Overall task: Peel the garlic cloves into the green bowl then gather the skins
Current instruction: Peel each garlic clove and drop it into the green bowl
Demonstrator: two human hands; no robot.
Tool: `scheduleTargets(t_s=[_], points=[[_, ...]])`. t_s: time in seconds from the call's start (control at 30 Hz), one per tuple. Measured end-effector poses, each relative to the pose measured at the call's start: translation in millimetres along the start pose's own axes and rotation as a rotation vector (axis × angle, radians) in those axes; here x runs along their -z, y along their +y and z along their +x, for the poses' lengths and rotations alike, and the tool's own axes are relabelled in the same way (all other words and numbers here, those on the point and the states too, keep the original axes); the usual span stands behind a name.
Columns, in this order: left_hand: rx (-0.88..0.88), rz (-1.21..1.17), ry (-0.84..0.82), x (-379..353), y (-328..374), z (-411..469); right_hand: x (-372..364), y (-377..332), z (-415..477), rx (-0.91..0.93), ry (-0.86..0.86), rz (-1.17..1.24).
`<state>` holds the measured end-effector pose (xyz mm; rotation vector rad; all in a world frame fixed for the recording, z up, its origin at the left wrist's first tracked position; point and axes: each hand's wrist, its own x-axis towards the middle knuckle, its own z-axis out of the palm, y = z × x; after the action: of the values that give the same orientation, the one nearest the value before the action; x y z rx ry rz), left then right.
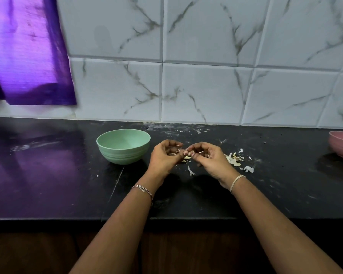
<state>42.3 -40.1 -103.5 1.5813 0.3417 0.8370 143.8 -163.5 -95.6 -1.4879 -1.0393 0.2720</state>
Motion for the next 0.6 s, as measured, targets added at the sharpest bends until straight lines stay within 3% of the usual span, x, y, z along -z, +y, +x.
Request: scheduleTargets(t_s=[0.3,0.6], points=[[-0.015,-0.004,-0.050,0.4,2.1,-2.8,3.0,1.6,3.8,-0.048,0.063,0.085],[-0.189,0.541,-0.021,-9.3,-0.3,-6.7,1.9,0.7,2.6,-0.070,0.011,0.280]])
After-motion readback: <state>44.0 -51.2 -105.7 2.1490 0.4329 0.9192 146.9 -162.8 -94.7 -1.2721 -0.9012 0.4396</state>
